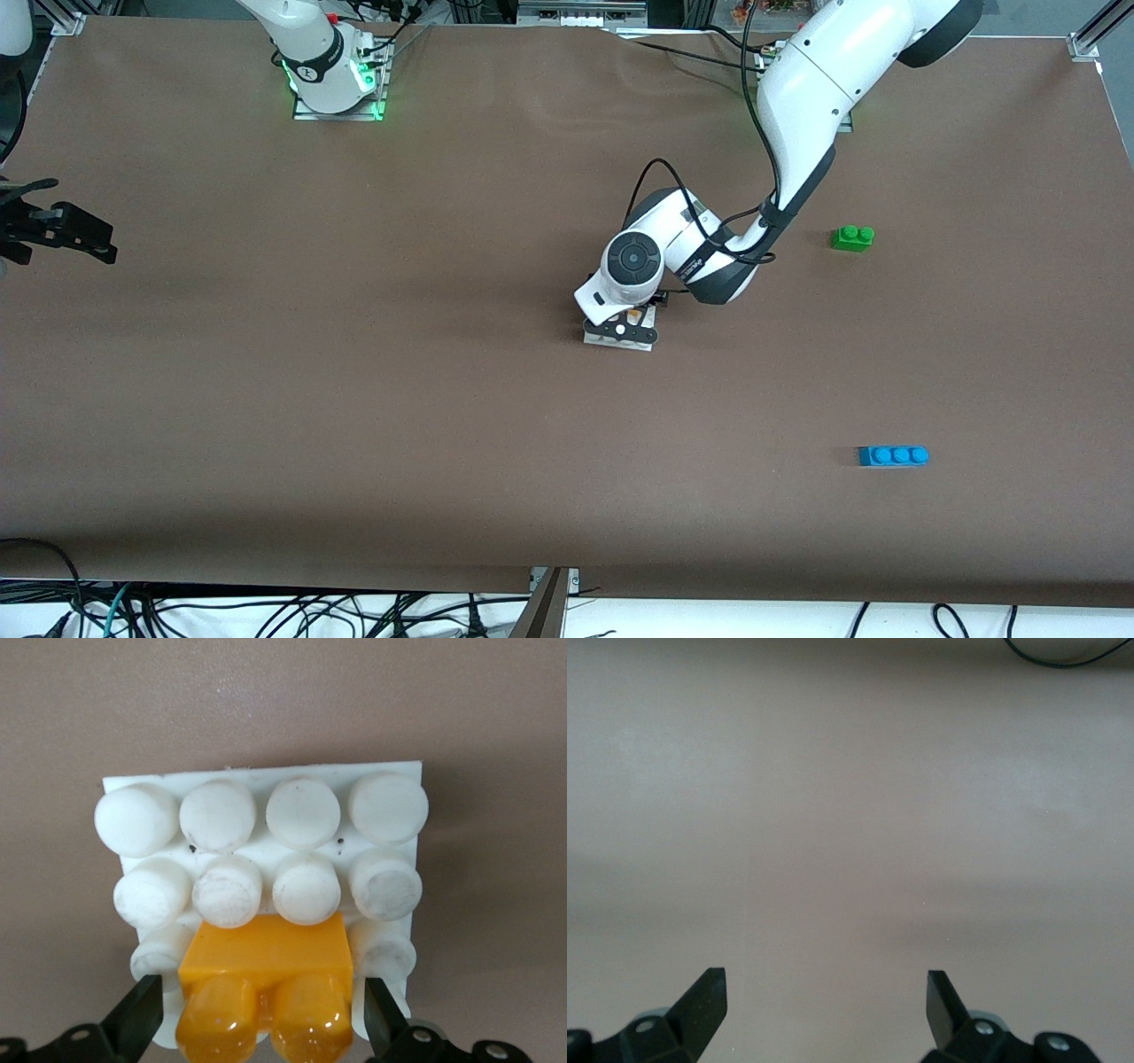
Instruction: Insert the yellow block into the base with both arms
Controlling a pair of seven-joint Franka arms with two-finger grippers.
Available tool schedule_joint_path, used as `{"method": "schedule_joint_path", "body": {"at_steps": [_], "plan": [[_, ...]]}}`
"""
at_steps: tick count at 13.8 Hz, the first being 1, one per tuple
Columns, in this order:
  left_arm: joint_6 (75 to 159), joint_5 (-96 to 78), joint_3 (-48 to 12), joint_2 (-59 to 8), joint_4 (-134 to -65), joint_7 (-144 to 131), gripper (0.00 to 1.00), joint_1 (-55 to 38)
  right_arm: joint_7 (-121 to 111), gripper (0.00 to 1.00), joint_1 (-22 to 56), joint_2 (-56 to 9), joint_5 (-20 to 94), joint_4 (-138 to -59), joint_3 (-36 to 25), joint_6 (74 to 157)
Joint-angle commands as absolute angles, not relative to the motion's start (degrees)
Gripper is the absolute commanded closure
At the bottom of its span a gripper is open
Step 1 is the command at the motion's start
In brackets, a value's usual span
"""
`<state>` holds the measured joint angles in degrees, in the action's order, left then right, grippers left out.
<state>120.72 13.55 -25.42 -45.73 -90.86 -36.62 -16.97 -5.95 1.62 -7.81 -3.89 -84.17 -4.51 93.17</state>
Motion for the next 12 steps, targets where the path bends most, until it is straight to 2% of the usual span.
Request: {"method": "schedule_joint_path", "body": {"at_steps": [1,6,12], "plan": [[120.7,14.4,-25.7,-43.9,-91.1,-38.0,0.00,-16.7,-6.5,0.00,1.1,-6.8,-3.3,-84.9,-4.1,92.7],[113.4,7.2,-25.8,-32.6,-89.6,-38.8,0.00,-14.9,-6.6,0.00,1.1,-6.8,-3.3,-84.9,-4.1,92.7],[101.5,7.1,-24.7,-20.7,-87.8,-37.4,0.00,-6.1,-6.6,0.00,1.1,-6.9,-3.3,-84.9,-4.1,92.7]]}}
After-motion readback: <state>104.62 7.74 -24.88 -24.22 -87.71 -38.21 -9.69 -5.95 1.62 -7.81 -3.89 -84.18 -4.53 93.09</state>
